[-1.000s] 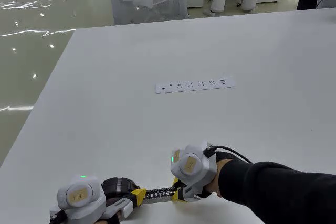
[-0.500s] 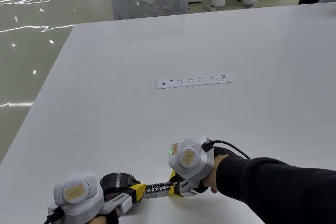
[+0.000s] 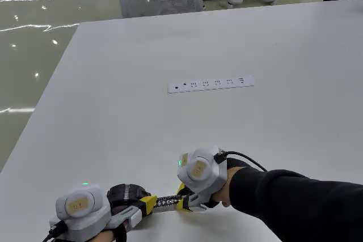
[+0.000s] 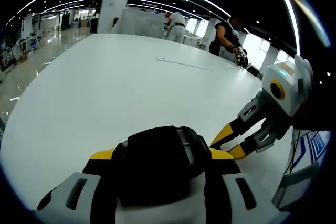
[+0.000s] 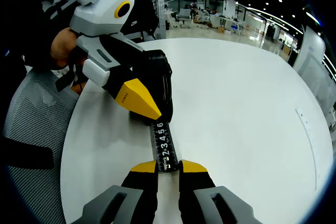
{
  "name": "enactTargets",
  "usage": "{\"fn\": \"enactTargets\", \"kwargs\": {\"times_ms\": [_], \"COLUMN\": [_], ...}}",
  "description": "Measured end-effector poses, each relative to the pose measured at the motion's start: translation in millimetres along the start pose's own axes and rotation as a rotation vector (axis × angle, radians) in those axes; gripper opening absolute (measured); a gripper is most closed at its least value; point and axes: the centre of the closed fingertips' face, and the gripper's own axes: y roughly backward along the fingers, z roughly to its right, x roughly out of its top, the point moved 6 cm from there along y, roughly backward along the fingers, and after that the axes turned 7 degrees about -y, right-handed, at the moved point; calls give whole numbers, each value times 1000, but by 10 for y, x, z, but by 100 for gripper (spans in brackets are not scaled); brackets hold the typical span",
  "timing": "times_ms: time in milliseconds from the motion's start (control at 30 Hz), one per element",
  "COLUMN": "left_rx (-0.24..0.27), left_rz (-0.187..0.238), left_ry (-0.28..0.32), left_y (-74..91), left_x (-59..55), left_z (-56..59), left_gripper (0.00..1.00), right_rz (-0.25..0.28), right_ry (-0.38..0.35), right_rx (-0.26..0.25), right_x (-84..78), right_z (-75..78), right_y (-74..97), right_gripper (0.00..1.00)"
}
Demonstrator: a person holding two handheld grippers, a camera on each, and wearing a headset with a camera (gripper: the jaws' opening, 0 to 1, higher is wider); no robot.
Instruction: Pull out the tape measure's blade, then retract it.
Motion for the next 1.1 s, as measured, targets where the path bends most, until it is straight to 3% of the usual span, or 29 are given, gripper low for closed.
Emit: {"fn": "enactTargets", "kwargs": {"times_ms": [233,400,1100], "left_rx": [4,2,-4], "left_rz": [3,4,4], "left_ry": [-1,1,8], "left_y": [-5,1,11], "left_x": [-3,-2,1], "left_z": [2,9,-6], "left_gripper": [62,62,62], "right_rz": [-11,-21,12], "right_ry": [-14,20,23], "right_rx": [-11,-12,13], "right_x": [26,41,176], "right_z": [-17,-29,-64], "right_y": [-22,-33,-143], "right_gripper": [11,11,11]}}
